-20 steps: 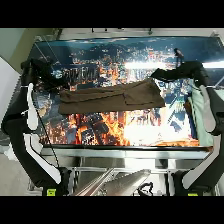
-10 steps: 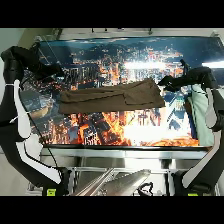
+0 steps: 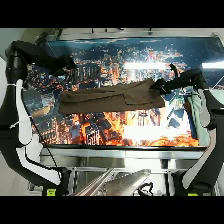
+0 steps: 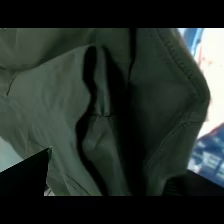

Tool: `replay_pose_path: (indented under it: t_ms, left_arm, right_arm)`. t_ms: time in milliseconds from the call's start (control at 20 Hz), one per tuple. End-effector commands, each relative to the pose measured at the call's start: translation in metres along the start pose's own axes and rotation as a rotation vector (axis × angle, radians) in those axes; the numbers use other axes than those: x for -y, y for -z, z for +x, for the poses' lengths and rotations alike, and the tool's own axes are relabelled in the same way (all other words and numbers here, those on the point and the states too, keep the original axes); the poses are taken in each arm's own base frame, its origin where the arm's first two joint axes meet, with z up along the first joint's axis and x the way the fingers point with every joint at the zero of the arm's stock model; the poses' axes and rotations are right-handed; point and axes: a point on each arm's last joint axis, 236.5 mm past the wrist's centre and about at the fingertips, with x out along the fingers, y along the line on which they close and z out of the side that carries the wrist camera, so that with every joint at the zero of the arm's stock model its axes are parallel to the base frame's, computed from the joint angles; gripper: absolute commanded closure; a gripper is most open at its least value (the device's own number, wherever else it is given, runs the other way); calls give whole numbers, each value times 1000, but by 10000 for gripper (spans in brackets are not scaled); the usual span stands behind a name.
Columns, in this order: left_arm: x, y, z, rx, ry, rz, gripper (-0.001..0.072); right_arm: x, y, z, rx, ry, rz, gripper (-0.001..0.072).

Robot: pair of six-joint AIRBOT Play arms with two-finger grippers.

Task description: Fold the shirts.

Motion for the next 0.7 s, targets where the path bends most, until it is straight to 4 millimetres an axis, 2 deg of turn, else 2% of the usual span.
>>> replay_pose_path:
  t_ms: [0, 50, 100, 150, 250, 400, 500, 650]
  left_arm:
    - [48, 19, 31, -55, 50, 111, 260]
    - [60, 30, 48, -93, 61, 132, 357]
    - [72, 43, 68, -133, 71, 157, 589]
    - [84, 56, 91, -166, 81, 192, 691]
    - [107, 81, 134, -218, 96, 232, 692]
    - [138, 120, 195, -261, 116, 292, 692]
    - [155, 140, 229, -274, 127, 323, 692]
    - [183, 169, 264, -313, 162, 370, 692]
  right_arm:
    - [-12, 8, 7, -45, -22, -6, 304]
    - [-15, 9, 9, -49, -24, -12, 635]
    - [-19, 8, 10, -50, -26, -23, 695]
    - [-27, 6, 8, -48, -34, -37, 696]
    - [-52, -1, -11, -21, -39, -87, 697]
    - [-106, -10, -65, 70, -9, -167, 697]
    - [-134, 1, -95, 80, 24, -186, 697]
    - [-151, 21, -125, 74, 115, -209, 697]
